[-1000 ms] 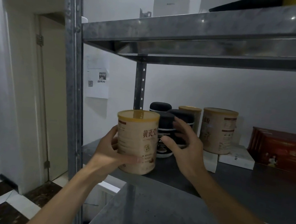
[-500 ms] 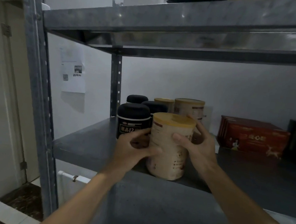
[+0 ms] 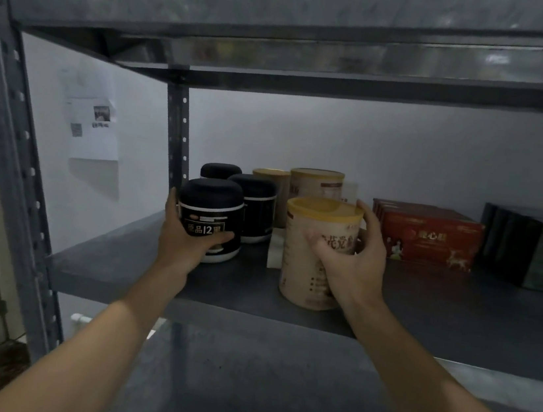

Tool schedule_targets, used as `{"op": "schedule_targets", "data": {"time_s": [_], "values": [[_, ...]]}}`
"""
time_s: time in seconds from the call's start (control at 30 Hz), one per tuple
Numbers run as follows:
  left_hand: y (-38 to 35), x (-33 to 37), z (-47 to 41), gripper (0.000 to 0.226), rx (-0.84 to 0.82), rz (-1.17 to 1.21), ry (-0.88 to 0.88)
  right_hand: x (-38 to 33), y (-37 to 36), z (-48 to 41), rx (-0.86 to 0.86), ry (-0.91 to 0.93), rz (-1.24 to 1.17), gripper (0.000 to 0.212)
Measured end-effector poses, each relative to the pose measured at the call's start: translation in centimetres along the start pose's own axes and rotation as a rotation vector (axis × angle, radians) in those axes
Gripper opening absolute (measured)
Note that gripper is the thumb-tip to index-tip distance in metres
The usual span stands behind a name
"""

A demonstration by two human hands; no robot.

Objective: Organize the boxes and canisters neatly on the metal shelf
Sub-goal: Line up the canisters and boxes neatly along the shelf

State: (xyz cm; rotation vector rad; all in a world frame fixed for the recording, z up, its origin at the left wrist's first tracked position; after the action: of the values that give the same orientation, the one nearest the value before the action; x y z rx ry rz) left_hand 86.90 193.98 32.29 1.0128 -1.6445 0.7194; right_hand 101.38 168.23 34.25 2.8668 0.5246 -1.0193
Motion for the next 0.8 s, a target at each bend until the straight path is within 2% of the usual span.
{"op": "schedule_targets", "data": {"time_s": [0.13, 0.23, 0.37, 0.63, 0.8], "values": [[-0.1, 0.2, 0.2, 0.11, -0.037, 0.011, -0.036, 0.2, 1.1, 0.0, 0.099, 0.002, 0.063, 0.091], [-0.1, 0.3, 0.4, 0.109, -0.046, 0.03, -0.034, 0.5, 1.9, 0.1, 0.164, -0.023, 0.141, 0.103], [0.1, 0.0, 0.4, 0.108, -0.051, 0.034, -0.028, 0.7, 2.8, -0.1, 0.235, -0.05, 0.173, 0.108], [0.1, 0.2, 0.6, 0.108, -0.058, 0.04, -0.028, 1.4, 3.6, -0.3, 0.27, -0.1, 0.33, 0.114], [0.2, 0.1, 0.6, 0.106, -0.051, 0.037, -0.02, 0.2, 2.7, -0.1, 0.195, 0.041, 0.606, 0.105]]}}
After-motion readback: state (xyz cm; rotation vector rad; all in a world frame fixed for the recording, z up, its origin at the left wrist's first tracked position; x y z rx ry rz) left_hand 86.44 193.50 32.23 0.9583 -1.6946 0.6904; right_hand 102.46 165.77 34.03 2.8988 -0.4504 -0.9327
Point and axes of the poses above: each hand's wrist, its own z-axis away from the middle knuckle, its own y-axis out of the back of the hand, x = y × z, the point moved 7 cm from there along -z, towards the middle knuckle, and after that the axes turned 13 degrees about y, right-handed, at the moved point
